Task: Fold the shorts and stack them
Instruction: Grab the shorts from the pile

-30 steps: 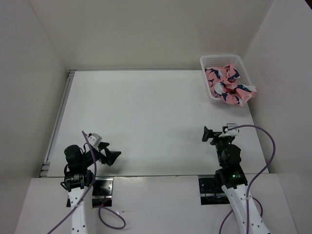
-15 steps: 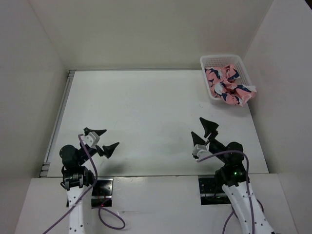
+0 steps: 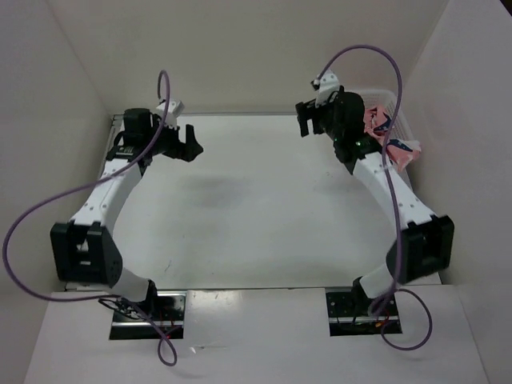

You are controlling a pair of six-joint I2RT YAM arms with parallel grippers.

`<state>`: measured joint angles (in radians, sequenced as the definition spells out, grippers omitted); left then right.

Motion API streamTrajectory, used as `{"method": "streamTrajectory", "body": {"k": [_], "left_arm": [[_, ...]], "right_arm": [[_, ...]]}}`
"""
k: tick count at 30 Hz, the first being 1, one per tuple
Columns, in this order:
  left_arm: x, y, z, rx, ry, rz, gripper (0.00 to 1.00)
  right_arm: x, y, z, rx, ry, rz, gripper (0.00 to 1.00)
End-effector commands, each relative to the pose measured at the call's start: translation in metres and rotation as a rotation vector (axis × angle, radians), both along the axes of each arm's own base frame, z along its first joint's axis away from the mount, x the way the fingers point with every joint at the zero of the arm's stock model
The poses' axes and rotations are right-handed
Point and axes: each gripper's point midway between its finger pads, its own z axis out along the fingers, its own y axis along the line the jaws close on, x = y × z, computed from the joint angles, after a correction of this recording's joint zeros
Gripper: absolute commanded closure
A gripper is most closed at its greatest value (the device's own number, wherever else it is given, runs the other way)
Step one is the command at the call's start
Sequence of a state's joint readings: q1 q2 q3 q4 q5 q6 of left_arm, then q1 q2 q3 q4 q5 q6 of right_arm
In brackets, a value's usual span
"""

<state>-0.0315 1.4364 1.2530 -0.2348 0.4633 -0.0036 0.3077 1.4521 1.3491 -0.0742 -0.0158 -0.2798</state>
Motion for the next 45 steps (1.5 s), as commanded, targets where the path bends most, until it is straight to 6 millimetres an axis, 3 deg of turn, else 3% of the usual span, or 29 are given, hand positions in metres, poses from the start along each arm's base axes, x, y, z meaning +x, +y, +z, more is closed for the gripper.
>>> {"method": "streamTrajectory", "body": {"k": [1, 2, 4, 5, 6, 7, 8, 9, 13, 17, 20, 24, 27, 30, 34, 36, 41, 43, 45], "left_arm": [[0.011, 0.009, -0.046, 0.069, 0.183, 0.071, 0.01], [0.019, 0.004, -0.042, 0.069, 0.172, 0.061, 0.01], [0.025, -0.009, -0.053, 0.047, 0.202, 0.008, 0.01], [0.023, -0.019, -0.056, 0.039, 0.212, -0.021, 0.01], [0.029, -0.024, -0.055, 0.039, 0.193, -0.031, 0.01], [0.029, -0.030, -0.053, 0.039, 0.184, -0.044, 0.01], [0.031, -0.027, -0.059, 0.050, 0.195, -0.031, 0.01], [0.035, -0.026, -0.064, 0.057, 0.196, -0.019, 0.01], [0.035, -0.025, -0.072, 0.075, 0.211, -0.005, 0.01], [0.031, -0.025, -0.071, 0.077, 0.222, -0.006, 0.01], [0.027, -0.029, -0.076, 0.079, 0.232, -0.016, 0.01], [0.024, -0.036, -0.086, 0.077, 0.263, -0.038, 0.01], [0.024, -0.039, -0.091, 0.068, 0.284, -0.055, 0.01], [0.024, -0.046, -0.086, 0.044, 0.283, -0.087, 0.01], [0.022, -0.051, -0.086, 0.025, 0.294, -0.114, 0.01], [0.020, -0.050, -0.089, 0.026, 0.303, -0.114, 0.01], [0.020, -0.050, -0.089, 0.026, 0.303, -0.114, 0.01], [0.019, -0.049, -0.091, 0.032, 0.312, -0.107, 0.01], [0.019, -0.049, -0.091, 0.032, 0.312, -0.107, 0.01]], "right_arm": [[0.025, -0.050, -0.042, 0.465, 0.328, -0.285, 0.13], [0.035, -0.066, -0.047, 0.642, 0.373, -0.369, 0.17], [0.054, -0.080, -0.062, 0.735, 0.392, -0.485, 0.22], [0.060, -0.086, -0.056, 0.760, 0.382, -0.534, 0.22], [0.071, -0.102, -0.071, 0.746, 0.368, -0.641, 0.19], [0.075, -0.113, -0.073, 0.738, 0.345, -0.706, 0.18], [0.079, -0.124, -0.067, 0.734, 0.314, -0.766, 0.18], [0.083, -0.142, -0.076, 0.698, 0.276, -0.866, 0.20], [0.081, -0.197, -0.088, 0.638, 0.209, -1.067, 0.20], [0.071, -0.224, -0.092, 0.588, 0.202, -1.122, 0.16], [0.064, -0.223, -0.090, 0.580, 0.226, -1.091, 0.16], [0.047, -0.245, -0.096, 0.584, 0.262, -1.127, 0.16], [0.035, -0.263, -0.125, 0.565, 0.315, -1.161, 0.16], [0.031, -0.263, -0.151, 0.522, 0.355, -1.127, 0.16], [0.036, -0.261, -0.157, 0.546, 0.367, -1.093, 0.16], [0.043, -0.259, -0.171, 0.547, 0.385, -1.083, 0.16], [0.071, -0.266, -0.167, 0.526, 0.342, -1.060, 0.12], [0.076, -0.260, -0.176, 0.535, 0.372, -1.030, 0.12], [0.081, -0.254, -0.172, 0.552, 0.375, -0.995, 0.16]]}}
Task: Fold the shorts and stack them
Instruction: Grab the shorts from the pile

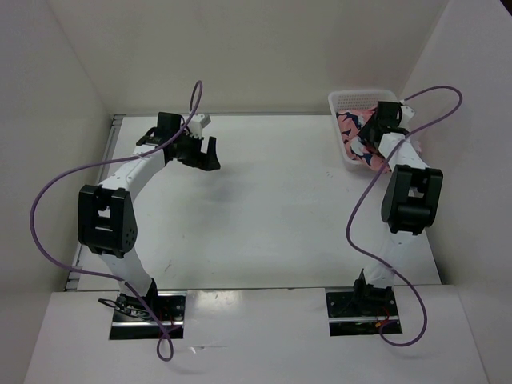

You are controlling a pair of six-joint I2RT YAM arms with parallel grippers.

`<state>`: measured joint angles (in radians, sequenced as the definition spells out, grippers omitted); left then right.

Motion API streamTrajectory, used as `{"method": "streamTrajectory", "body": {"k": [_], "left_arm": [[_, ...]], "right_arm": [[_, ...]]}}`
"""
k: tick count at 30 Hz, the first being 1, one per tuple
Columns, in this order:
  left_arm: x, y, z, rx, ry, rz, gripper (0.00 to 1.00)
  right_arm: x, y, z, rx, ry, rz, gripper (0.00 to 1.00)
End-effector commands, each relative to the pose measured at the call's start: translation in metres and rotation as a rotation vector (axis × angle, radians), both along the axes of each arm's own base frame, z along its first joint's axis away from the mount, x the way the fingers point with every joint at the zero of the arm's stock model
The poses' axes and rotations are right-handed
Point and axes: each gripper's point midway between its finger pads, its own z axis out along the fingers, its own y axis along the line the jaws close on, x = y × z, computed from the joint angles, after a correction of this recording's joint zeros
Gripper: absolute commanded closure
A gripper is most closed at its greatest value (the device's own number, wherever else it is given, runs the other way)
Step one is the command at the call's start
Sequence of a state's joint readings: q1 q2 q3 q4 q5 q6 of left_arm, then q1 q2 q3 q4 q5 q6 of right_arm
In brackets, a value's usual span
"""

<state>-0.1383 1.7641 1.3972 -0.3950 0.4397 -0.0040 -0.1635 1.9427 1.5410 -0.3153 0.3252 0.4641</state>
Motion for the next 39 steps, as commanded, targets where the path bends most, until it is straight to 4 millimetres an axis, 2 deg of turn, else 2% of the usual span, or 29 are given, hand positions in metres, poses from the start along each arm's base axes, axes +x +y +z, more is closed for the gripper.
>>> {"method": "streamTrajectory", "body": {"k": [1, 3, 4, 7, 8, 10, 11, 12, 13, 14, 16, 18, 19, 20, 22, 23, 24, 25, 26, 27, 30, 31, 33, 34, 35, 36, 37, 38, 39], "left_arm": [[0.005, -0.005, 0.013, -0.015, -0.029, -0.019, 0.01], [0.005, -0.005, 0.013, -0.015, -0.029, -0.019, 0.01], [0.005, -0.005, 0.013, -0.015, -0.029, -0.019, 0.01], [0.007, -0.005, 0.018, -0.017, -0.041, -0.019, 0.01], [0.007, -0.005, 0.018, -0.017, -0.041, -0.019, 0.01], [0.010, -0.006, 0.015, -0.018, -0.045, -0.019, 0.01], [0.011, -0.006, 0.013, -0.018, -0.050, -0.019, 0.01], [0.009, -0.010, 0.010, -0.018, -0.048, -0.028, 0.01], [0.007, -0.016, 0.010, -0.019, -0.048, -0.041, 0.01], [0.007, -0.020, 0.011, -0.020, -0.057, -0.051, 0.01], [0.002, -0.028, 0.007, -0.019, -0.048, -0.069, 0.01], [0.002, -0.034, 0.013, -0.023, -0.067, -0.083, 0.01], [0.002, -0.034, 0.013, -0.023, -0.068, -0.083, 0.01], [0.001, -0.034, 0.017, -0.024, -0.077, -0.083, 0.01], [0.002, -0.034, 0.023, -0.028, -0.096, -0.083, 0.01], [0.004, -0.035, 0.029, -0.031, -0.116, -0.083, 0.01], [0.004, -0.035, 0.029, -0.031, -0.116, -0.083, 0.01], [0.003, -0.034, 0.034, -0.033, -0.128, -0.083, 0.01], [0.004, -0.035, 0.042, -0.037, -0.152, -0.083, 0.01], [0.002, -0.034, 0.043, -0.038, -0.158, -0.084, 0.01], [-0.002, -0.033, 0.052, -0.042, -0.186, -0.084, 0.01], [-0.004, -0.033, 0.060, -0.045, -0.204, -0.084, 0.01], [-0.001, -0.029, 0.068, -0.031, -0.234, -0.062, 0.01], [-0.001, -0.027, 0.072, -0.025, -0.245, -0.052, 0.01], [0.000, -0.025, 0.081, -0.022, -0.274, -0.042, 0.01], [0.002, -0.021, 0.084, -0.006, -0.287, -0.020, 0.01], [0.001, -0.018, 0.092, 0.002, -0.306, -0.005, 0.01], [0.005, -0.015, 0.101, 0.009, -0.337, 0.013, 0.01], [0.010, -0.006, 0.107, 0.039, -0.365, 0.060, 0.01]], "right_arm": [[0.025, 0.008, 0.020, 0.017, -0.090, 0.052, 0.17], [0.021, 0.007, 0.015, 0.026, -0.075, 0.033, 0.29], [0.021, 0.007, 0.015, 0.026, -0.075, 0.033, 0.43], [0.021, 0.007, 0.017, 0.017, -0.070, 0.040, 0.71], [0.026, 0.014, 0.030, 0.033, -0.100, 0.088, 0.82], [0.030, 0.035, 0.048, 0.035, -0.129, 0.180, 0.90], [0.030, 0.045, 0.062, 0.017, -0.148, 0.210, 0.97], [0.030, 0.055, 0.069, -0.002, -0.153, 0.243, 1.00], [0.032, 0.078, 0.078, -0.027, -0.165, 0.306, 1.00], [0.029, 0.085, 0.096, -0.049, -0.195, 0.302, 1.00], [0.026, 0.096, 0.113, -0.087, -0.230, 0.304, 1.00], [0.024, 0.094, 0.140, -0.135, -0.276, 0.251, 1.00], [0.023, 0.090, 0.164, -0.150, -0.316, 0.227, 1.00], [0.022, 0.086, 0.172, -0.166, -0.319, 0.216, 1.00], [0.017, 0.080, 0.216, -0.215, -0.401, 0.198, 1.00], [0.014, 0.092, 0.230, -0.256, -0.422, 0.253, 1.00], [0.001, 0.098, 0.261, -0.290, -0.484, 0.272, 1.00], [-0.007, 0.105, 0.269, -0.327, -0.505, 0.301, 1.00], [-0.014, 0.124, 0.300, -0.412, -0.594, 0.355, 1.00], [-0.037, 0.128, 0.340, -0.457, -0.695, 0.359, 1.00], [-0.069, 0.149, 0.413, -0.553, -0.901, 0.392, 1.00], [-0.085, 0.153, 0.453, -0.569, -0.986, 0.386, 1.00], [-0.096, 0.170, 0.488, -0.599, -1.062, 0.404, 1.00], [-0.106, 0.179, 0.521, -0.603, -1.146, 0.403, 1.00], [-0.109, 0.191, 0.535, -0.604, -1.187, 0.427, 1.00], [-0.133, 0.205, 0.570, -0.582, -1.272, 0.439, 1.00], [-0.113, 0.226, 0.565, -0.570, -1.259, 0.484, 1.00], [-0.111, 0.237, 0.572, -0.541, -1.279, 0.500, 1.00], [-0.133, 0.238, 0.599, -0.494, -1.341, 0.497, 1.00]]}}
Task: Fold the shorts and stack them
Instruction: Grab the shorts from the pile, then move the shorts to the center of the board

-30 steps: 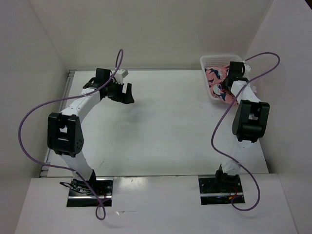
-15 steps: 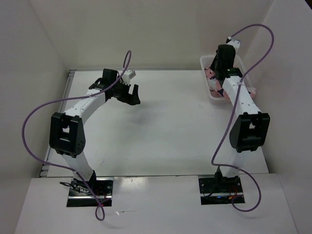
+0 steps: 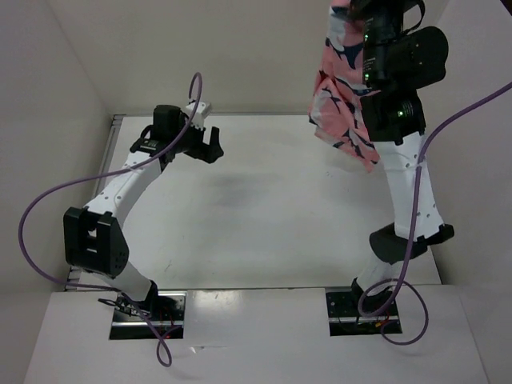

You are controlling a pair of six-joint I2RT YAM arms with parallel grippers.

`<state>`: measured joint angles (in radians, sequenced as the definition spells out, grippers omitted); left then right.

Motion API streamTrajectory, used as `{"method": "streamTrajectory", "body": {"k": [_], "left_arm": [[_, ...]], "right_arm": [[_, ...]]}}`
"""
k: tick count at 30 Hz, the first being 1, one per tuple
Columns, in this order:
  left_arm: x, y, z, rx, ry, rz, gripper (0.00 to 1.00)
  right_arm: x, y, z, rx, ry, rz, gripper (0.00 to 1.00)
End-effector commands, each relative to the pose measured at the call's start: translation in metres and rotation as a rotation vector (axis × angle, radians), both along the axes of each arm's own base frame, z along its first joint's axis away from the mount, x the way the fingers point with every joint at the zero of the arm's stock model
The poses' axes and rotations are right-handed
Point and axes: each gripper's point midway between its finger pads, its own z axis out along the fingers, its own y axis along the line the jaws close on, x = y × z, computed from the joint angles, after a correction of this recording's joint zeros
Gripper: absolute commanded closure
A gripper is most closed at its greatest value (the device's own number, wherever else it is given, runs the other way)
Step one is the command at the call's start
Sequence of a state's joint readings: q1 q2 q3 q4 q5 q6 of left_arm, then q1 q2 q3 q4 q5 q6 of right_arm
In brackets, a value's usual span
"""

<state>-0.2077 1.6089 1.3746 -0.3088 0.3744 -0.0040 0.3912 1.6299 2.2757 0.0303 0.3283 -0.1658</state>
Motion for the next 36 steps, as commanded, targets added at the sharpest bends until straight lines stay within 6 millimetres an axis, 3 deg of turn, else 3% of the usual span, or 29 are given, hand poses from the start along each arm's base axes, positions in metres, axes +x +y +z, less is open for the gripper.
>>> {"method": "streamTrajectory", "body": {"k": [1, 2, 3, 4, 6, 7, 8, 9, 11, 12, 13, 14, 15, 16, 17, 18, 19, 21, 22, 23, 24, 25, 27, 28, 35, 36], "left_arm": [[0.013, 0.021, 0.049, 0.037, -0.168, 0.115, 0.01], [0.018, 0.033, 0.059, 0.045, -0.208, 0.163, 0.01], [0.021, 0.049, 0.065, 0.071, -0.227, 0.227, 0.01], [0.022, 0.060, 0.078, 0.072, -0.263, 0.265, 0.01], [0.021, 0.093, 0.095, 0.082, -0.301, 0.351, 0.01], [0.019, 0.105, 0.096, 0.089, -0.304, 0.381, 0.01], [0.018, 0.114, 0.101, 0.089, -0.315, 0.402, 0.01], [0.014, 0.131, 0.105, 0.097, -0.325, 0.447, 0.01], [0.008, 0.139, 0.113, 0.092, -0.338, 0.458, 0.01], [0.002, 0.137, 0.115, 0.087, -0.339, 0.450, 0.01], [-0.005, 0.128, 0.112, 0.069, -0.314, 0.401, 0.01], [-0.010, 0.122, 0.111, 0.055, -0.299, 0.367, 0.01], [-0.022, 0.105, 0.104, 0.041, -0.253, 0.305, 0.01], [-0.031, 0.086, 0.099, 0.007, -0.219, 0.220, 0.01], [-0.039, 0.076, 0.090, -0.005, -0.179, 0.177, 0.01], [-0.048, 0.067, 0.082, -0.012, -0.134, 0.142, 0.01], [-0.058, 0.048, 0.070, -0.023, -0.093, 0.079, 0.01], [-0.077, 0.031, 0.032, -0.007, 0.012, 0.027, 0.01], [-0.091, 0.011, 0.017, 0.002, 0.054, -0.032, 0.01], [-0.100, 0.004, 0.003, 0.017, 0.085, -0.053, 0.01], [-0.115, -0.001, -0.024, 0.042, 0.148, -0.074, 0.01], [-0.130, -0.016, -0.039, 0.068, 0.178, -0.122, 0.01], [-0.134, -0.022, -0.064, 0.137, 0.175, -0.120, 0.01], [-0.150, -0.032, -0.085, 0.178, 0.193, -0.156, 0.01], [-0.111, -0.040, -0.112, 0.274, 0.049, -0.053, 0.01], [-0.116, -0.040, -0.123, 0.277, 0.073, -0.067, 0.01]], "right_arm": [[-0.020, 0.034, 0.042, 0.075, -0.095, 0.133, 1.00], [0.013, 0.060, 0.018, 0.088, -0.030, 0.175, 1.00], [0.001, 0.061, 0.026, 0.128, -0.030, 0.217, 1.00], [0.009, 0.074, 0.018, 0.213, 0.004, 0.284, 1.00], [0.044, 0.097, -0.019, 0.277, 0.112, 0.331, 1.00], [0.050, 0.109, -0.029, 0.363, 0.149, 0.387, 1.00], [0.071, 0.123, -0.056, 0.386, 0.216, 0.379, 1.00], [0.077, 0.132, -0.068, 0.397, 0.248, 0.382, 1.00], [0.096, 0.154, -0.111, 0.399, 0.372, 0.367, 1.00], [0.099, 0.157, -0.124, 0.408, 0.415, 0.366, 1.00], [0.105, 0.162, -0.146, 0.412, 0.487, 0.357, 1.00], [0.119, 0.169, -0.185, 0.387, 0.580, 0.319, 1.00], [0.115, 0.167, -0.190, 0.376, 0.608, 0.309, 1.00], [0.116, 0.167, -0.208, 0.354, 0.663, 0.290, 1.00], [0.123, 0.174, -0.247, 0.315, 0.752, 0.269, 1.00], [0.116, 0.172, -0.253, 0.300, 0.782, 0.273, 1.00], [0.118, 0.175, -0.289, 0.250, 0.864, 0.249, 1.00], [0.110, 0.172, -0.299, 0.237, 0.893, 0.250, 1.00], [0.110, 0.172, -0.317, 0.222, 0.927, 0.238, 1.00], [0.109, 0.171, -0.321, 0.211, 0.932, 0.234, 1.00], [0.108, 0.170, -0.325, 0.206, 0.942, 0.231, 1.00], [0.105, 0.168, -0.332, 0.198, 0.961, 0.224, 1.00], [0.105, 0.168, -0.338, 0.185, 0.962, 0.221, 1.00], [0.101, 0.160, -0.341, 0.184, 0.968, 0.191, 1.00], [0.087, 0.145, -0.360, 0.126, 0.988, 0.154, 1.00], [0.087, 0.145, -0.370, 0.119, 1.003, 0.149, 1.00]]}}
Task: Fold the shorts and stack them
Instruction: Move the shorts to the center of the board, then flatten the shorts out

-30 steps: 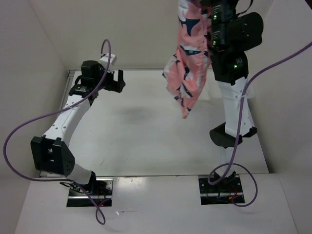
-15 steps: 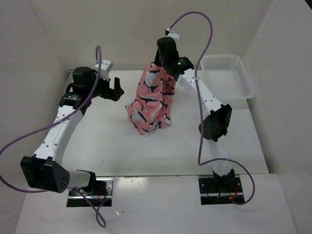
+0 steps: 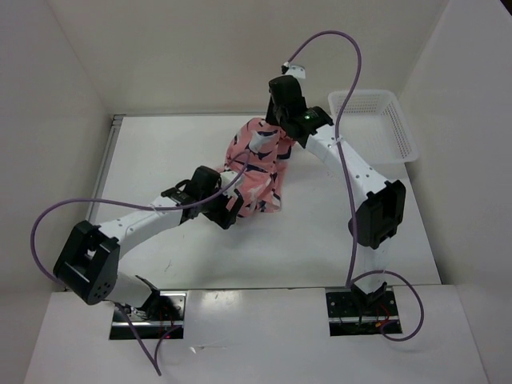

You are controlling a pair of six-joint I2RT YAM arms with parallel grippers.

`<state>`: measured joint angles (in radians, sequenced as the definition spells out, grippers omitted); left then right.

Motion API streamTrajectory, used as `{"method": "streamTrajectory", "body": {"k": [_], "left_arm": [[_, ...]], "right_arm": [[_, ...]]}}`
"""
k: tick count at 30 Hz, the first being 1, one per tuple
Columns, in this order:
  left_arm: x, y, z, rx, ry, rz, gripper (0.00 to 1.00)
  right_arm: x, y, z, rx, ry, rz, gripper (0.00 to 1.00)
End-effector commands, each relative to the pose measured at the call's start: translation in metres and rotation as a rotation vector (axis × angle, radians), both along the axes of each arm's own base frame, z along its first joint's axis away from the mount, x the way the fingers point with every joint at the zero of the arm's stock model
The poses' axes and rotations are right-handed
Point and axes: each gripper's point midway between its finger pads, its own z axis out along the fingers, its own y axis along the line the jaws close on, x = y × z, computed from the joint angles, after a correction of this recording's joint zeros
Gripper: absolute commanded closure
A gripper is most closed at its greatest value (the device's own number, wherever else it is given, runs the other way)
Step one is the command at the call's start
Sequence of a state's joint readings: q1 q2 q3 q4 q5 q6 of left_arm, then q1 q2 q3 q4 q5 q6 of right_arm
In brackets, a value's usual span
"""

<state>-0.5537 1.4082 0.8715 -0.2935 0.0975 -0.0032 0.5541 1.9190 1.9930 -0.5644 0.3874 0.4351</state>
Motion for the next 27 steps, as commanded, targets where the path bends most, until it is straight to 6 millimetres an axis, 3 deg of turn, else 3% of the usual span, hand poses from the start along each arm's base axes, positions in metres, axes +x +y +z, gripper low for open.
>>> {"method": "streamTrajectory", "body": {"k": [1, 6, 10, 14, 15, 16, 19, 23, 24, 25, 27], "left_arm": [[0.031, -0.004, -0.001, -0.006, -0.107, 0.045, 0.01], [0.054, -0.010, -0.016, 0.000, -0.150, 0.072, 0.01], [0.037, -0.023, -0.043, -0.006, -0.030, 0.000, 0.01], [0.037, -0.032, -0.053, -0.027, 0.003, -0.029, 0.03], [0.036, -0.031, -0.059, -0.018, 0.019, -0.029, 0.07], [0.038, -0.034, -0.056, -0.028, 0.015, -0.034, 0.18], [0.036, -0.035, -0.063, -0.023, 0.038, -0.040, 0.33], [0.055, -0.047, -0.054, -0.062, -0.027, -0.041, 0.70], [0.057, -0.048, -0.056, -0.064, -0.031, -0.041, 0.90], [0.061, -0.048, -0.053, -0.062, -0.044, -0.035, 1.00], [0.074, -0.047, -0.044, -0.049, -0.091, -0.004, 1.00]], "right_arm": [[-0.007, -0.005, 0.027, 0.022, -0.084, -0.008, 1.00], [-0.006, -0.006, 0.025, 0.035, -0.081, 0.009, 1.00], [0.004, -0.022, 0.026, 0.072, -0.081, -0.012, 1.00], [0.004, -0.039, 0.017, 0.058, -0.058, -0.040, 1.00], [0.003, -0.042, 0.024, 0.060, -0.070, -0.048, 1.00], [0.002, -0.042, 0.016, 0.052, -0.056, -0.049, 1.00], [-0.002, -0.044, 0.017, 0.045, -0.062, -0.044, 1.00], [0.005, -0.058, 0.019, 0.046, -0.068, -0.057, 1.00], [0.006, -0.060, 0.015, 0.047, -0.057, -0.052, 1.00], [0.006, -0.060, 0.014, 0.038, -0.058, -0.048, 1.00], [0.007, -0.068, 0.018, 0.020, -0.072, -0.050, 1.00]]}}
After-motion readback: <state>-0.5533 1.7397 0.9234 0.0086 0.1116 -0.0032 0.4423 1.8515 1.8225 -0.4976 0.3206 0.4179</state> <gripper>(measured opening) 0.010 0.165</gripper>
